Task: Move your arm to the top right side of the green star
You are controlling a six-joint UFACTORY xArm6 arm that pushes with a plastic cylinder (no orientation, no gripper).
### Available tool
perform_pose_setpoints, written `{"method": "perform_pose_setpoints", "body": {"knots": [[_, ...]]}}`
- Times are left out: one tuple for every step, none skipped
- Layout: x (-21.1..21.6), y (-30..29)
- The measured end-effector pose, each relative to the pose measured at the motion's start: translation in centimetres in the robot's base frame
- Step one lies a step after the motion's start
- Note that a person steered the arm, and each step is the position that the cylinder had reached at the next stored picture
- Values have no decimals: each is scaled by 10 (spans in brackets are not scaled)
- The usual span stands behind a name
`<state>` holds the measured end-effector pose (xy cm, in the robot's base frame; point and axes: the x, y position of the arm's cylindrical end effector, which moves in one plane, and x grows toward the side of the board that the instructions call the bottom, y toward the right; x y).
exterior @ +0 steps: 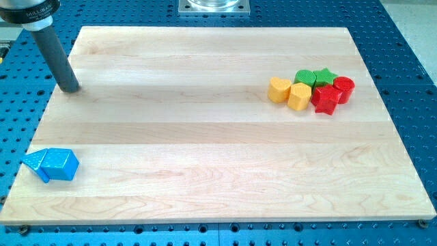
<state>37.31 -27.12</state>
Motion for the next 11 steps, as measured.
{"method": "perform_pose_setpoints", "body": {"knots": [[0,0],[0,0],[-6,2],[-4,12],[1,69],[-12,150],[-31,219],[-52,297],[-66,392],[-60,475],[-50,531]]}}
